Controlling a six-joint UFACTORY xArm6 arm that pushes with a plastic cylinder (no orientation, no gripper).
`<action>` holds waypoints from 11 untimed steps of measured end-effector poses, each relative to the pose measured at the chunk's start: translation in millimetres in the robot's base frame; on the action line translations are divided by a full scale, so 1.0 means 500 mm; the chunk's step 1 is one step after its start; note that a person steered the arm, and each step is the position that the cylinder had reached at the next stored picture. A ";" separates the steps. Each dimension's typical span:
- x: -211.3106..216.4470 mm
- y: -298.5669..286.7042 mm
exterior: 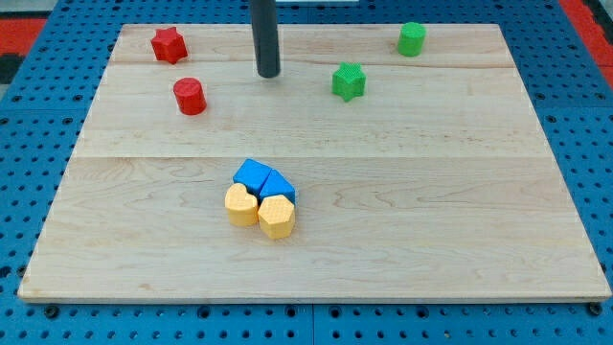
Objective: Separate the blue blocks from the yellow blocks
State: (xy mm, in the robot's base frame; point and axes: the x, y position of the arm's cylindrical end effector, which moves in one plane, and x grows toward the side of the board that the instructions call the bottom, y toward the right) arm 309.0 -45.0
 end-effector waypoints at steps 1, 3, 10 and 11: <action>0.080 0.071; 0.207 0.097; 0.343 0.070; 0.343 0.063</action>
